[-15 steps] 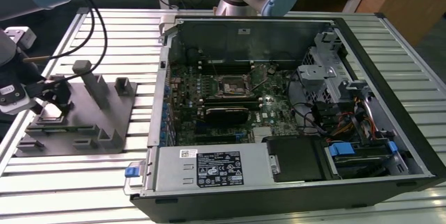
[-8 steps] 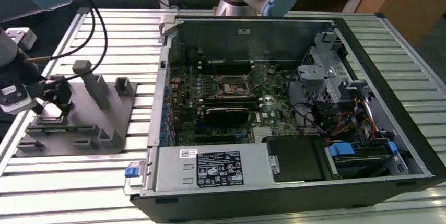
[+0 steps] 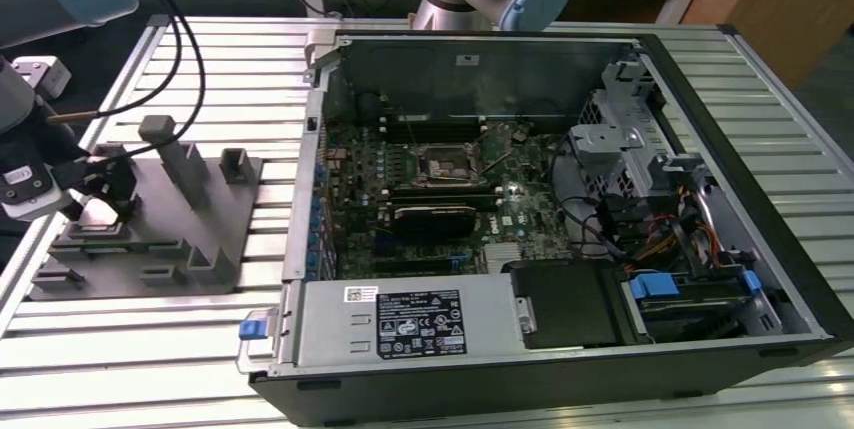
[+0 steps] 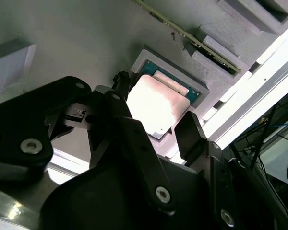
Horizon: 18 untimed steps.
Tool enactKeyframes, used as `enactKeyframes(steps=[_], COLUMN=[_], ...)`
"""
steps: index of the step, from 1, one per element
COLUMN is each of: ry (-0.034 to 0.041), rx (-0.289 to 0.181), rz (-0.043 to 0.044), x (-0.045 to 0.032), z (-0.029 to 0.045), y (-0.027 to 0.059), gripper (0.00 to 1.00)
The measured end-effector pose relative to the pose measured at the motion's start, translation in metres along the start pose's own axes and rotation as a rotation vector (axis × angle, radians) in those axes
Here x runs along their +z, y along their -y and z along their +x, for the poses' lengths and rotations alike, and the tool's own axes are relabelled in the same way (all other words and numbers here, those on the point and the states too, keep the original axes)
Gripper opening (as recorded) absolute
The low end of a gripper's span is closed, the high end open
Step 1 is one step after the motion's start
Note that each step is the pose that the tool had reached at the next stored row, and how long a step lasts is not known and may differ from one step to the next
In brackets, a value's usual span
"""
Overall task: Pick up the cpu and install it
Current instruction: 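Pick up the cpu and move it towards the insertion slot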
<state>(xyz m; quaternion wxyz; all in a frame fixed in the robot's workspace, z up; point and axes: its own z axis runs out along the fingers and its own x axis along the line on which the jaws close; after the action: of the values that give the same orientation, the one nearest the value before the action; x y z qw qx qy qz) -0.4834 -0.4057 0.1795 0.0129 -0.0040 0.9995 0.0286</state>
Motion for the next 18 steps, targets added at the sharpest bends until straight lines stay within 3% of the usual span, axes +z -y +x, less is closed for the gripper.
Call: enactKeyframes(steps=[15, 17, 18], ry=[-0.0006, -0.0007, -0.0008], rx=[-0.001, -0.001, -0.001], rz=[-0.0004, -0.0004, -0.0003], x=[-0.0004, -0.0004, -0.0005], z=[0.0, 0.0, 0.0], y=[0.0, 0.0, 0.0], gripper=[0.65, 0.64, 0.57])
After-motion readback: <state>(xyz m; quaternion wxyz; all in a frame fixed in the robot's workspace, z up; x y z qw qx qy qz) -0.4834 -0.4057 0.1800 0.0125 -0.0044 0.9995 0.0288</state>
